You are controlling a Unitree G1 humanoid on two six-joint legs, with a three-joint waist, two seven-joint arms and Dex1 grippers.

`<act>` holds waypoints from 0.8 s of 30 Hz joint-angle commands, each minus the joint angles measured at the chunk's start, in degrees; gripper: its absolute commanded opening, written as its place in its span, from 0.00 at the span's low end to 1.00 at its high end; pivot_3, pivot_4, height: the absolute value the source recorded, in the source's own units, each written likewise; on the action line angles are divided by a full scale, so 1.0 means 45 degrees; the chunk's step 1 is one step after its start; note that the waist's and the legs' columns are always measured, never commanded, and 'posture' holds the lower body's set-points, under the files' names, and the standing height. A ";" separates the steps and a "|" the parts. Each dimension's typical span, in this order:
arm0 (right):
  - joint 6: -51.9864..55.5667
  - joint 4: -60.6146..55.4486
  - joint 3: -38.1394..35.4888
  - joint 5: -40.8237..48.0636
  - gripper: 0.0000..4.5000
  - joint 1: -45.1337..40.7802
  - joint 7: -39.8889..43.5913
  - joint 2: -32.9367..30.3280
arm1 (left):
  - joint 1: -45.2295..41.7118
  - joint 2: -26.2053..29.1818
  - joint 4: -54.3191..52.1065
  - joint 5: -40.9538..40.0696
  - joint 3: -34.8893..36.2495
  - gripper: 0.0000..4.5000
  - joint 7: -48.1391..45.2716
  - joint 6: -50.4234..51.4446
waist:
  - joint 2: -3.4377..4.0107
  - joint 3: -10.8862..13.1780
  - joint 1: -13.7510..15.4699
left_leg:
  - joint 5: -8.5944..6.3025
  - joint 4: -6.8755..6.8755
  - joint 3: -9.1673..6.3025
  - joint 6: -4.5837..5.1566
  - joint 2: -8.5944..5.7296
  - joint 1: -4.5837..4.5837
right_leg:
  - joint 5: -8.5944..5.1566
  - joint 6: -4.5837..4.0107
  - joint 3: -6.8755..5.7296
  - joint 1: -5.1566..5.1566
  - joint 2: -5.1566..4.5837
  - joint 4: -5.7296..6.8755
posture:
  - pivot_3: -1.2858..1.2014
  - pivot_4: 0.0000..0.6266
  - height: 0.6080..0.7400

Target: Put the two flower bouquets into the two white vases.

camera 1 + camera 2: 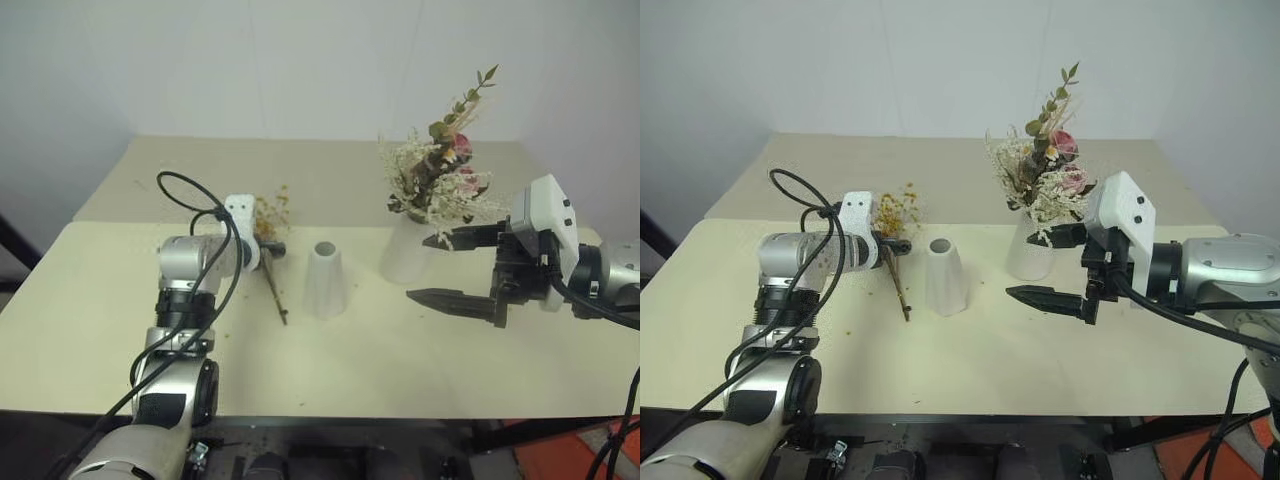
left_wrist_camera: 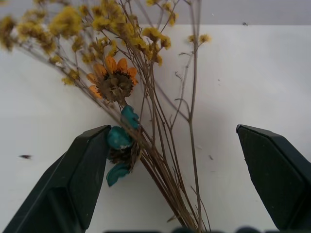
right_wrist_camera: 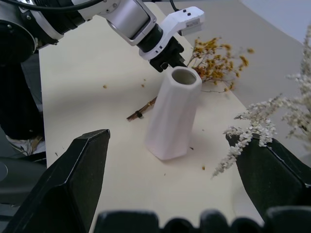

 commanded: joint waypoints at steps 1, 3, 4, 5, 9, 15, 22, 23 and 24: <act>0.0032 -0.0426 -0.0675 0.0147 1.00 0.0091 -0.0259 -0.0176 | -0.0520 -0.0037 -0.0871 -0.0013 0.0561 1.00 0.0434 0.1012 | 0.0000 0.0000 -0.0030 | 0.0000 0.0000 0.0000 0.0000 0.0000 0.0003 | -0.0001 0.0002 0.0000 0.0001 0.0001 0.0003 | 0.52 0.24 1.00; 0.0063 -0.0509 -0.0797 0.0231 1.00 0.0236 -0.0390 -0.0148 | -0.0525 -0.0152 -0.1749 -0.0083 0.1003 1.00 0.0750 0.1930 | 0.0000 0.0000 -0.0045 | 0.0000 0.0000 -0.0001 0.0000 0.0001 0.0006 | -0.0001 0.0003 0.0000 0.0001 0.0002 0.0009 | 0.52 0.24 1.00; 0.0078 -0.0548 -0.0845 0.0258 1.00 0.0309 -0.0461 -0.0133 | -0.0483 -0.0223 -0.2193 -0.0057 0.1158 1.00 0.0911 0.2321 | -0.0001 0.0000 -0.0034 | 0.0000 0.0000 -0.0001 0.0000 0.0001 0.0007 | -0.0001 0.0004 0.0000 0.0002 0.0002 0.0009 | 0.52 0.24 1.00; 0.0090 -0.0587 -0.0887 0.0281 1.00 0.0397 -0.0526 -0.0115 | -0.0426 -0.0311 -0.2687 -0.0033 0.1350 1.00 0.1053 0.2797 | -0.0001 0.0001 -0.0024 | 0.0000 0.0000 -0.0001 0.0000 0.0000 0.0004 | -0.0001 0.0004 0.0000 0.0002 0.0001 0.0008 | 0.52 0.24 1.00; 0.0001 -0.0680 -0.0963 0.0287 1.00 0.0725 -0.0606 -0.0058 | -0.0293 -0.0759 -0.4249 0.0173 0.2220 1.00 0.1524 0.4533 | -0.0001 0.0001 0.0013 | 0.0000 0.0003 -0.0002 -0.0001 -0.0003 0.0004 | 0.0000 0.0006 0.0000 0.0004 -0.0002 0.0005 | 0.52 0.24 1.00; -0.0186 -0.0522 -0.0688 0.0118 1.00 0.0736 -0.0620 0.0126 | 0.0097 -0.1332 -0.4934 0.0323 0.2600 1.00 0.1884 0.5294 | -0.0002 0.0000 0.0010 | 0.0002 0.0005 -0.0002 -0.0003 -0.0002 0.0015 | 0.0001 0.0009 0.0000 0.0011 0.0001 0.0007 | 0.52 0.24 1.00; -0.0270 -0.0403 -0.0392 -0.0159 1.00 0.0658 -0.0584 0.0246 | -0.0204 -0.1912 -0.3398 0.0714 0.3438 1.00 0.1941 0.4898 | -0.0003 0.0000 0.0014 | 0.0003 0.0005 -0.0002 -0.0005 -0.0004 0.0011 | 0.0001 0.0008 -0.0001 0.0011 0.0001 0.0002 | 0.52 0.24 1.00; -0.0264 -0.0416 -0.0402 -0.0183 1.00 0.0683 -0.0604 0.0237 | -0.0193 -0.1926 -0.3166 0.0758 0.3458 1.00 0.1931 0.4692 | -0.0003 0.0000 0.0011 | 0.0003 0.0005 -0.0002 -0.0006 -0.0004 0.0011 | 0.0001 0.0008 -0.0001 0.0010 0.0001 0.0002 | 0.52 0.24 1.00; -0.0239 -0.0436 -0.0427 -0.0193 1.00 0.0715 -0.0631 0.0224 | -0.0163 -0.1926 -0.2842 0.0835 0.3422 1.00 0.1959 0.4374 | -0.0003 0.0000 0.0013 | 0.0003 0.0005 -0.0002 -0.0006 -0.0003 0.0011 | 0.0001 0.0008 0.0000 0.0010 0.0001 0.0002 | 0.52 0.24 1.00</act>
